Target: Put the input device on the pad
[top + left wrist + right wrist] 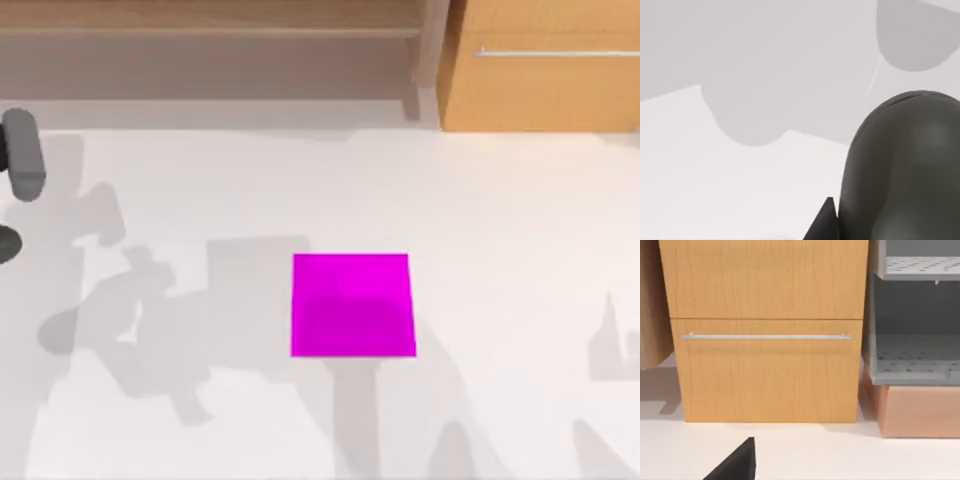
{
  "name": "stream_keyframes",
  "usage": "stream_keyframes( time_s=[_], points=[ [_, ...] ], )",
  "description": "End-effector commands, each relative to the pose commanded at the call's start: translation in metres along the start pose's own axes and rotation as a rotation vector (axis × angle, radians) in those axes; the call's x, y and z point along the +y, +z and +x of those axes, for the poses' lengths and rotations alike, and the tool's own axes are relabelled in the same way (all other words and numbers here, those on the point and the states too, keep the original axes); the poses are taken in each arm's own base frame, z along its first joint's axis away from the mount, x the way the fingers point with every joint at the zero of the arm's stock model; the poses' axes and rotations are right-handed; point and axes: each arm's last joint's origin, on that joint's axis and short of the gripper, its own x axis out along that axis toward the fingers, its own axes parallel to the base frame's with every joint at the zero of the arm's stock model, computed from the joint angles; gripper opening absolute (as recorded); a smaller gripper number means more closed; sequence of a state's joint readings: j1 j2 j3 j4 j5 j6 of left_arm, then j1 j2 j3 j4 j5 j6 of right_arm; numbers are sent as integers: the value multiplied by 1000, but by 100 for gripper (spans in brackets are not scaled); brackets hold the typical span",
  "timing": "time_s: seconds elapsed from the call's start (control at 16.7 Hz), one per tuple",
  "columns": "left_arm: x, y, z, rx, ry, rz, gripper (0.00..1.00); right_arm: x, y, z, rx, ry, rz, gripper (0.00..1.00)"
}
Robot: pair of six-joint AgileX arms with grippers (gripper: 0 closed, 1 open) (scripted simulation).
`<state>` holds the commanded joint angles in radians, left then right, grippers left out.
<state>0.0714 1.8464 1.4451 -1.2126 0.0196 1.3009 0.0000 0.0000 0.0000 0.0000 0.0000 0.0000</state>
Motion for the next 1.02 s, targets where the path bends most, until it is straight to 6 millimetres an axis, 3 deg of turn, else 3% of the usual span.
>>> stream_keyframes(
  time_s=[0.18, 0.3, 0.6, 0.78, 1.02],
  points=[
    [5, 79, 9, 10, -33, 528, 0, 0, 0, 0, 0, 0, 0, 100],
    [-4, 135, 17, 12, -49, 873, 0, 0, 0, 0, 0, 0, 0, 100],
    [-61, 255, 31, 18, -40, 1591, 0, 0, 0, 0, 0, 0, 0, 100],
    [-96, 297, 35, 25, -17, 1850, 0, 0, 0, 0, 0, 0, 0, 100],
    [-110, 310, 36, 29, -7, 1936, 0, 0, 0, 0, 0, 0, 0, 100]
  ],
)
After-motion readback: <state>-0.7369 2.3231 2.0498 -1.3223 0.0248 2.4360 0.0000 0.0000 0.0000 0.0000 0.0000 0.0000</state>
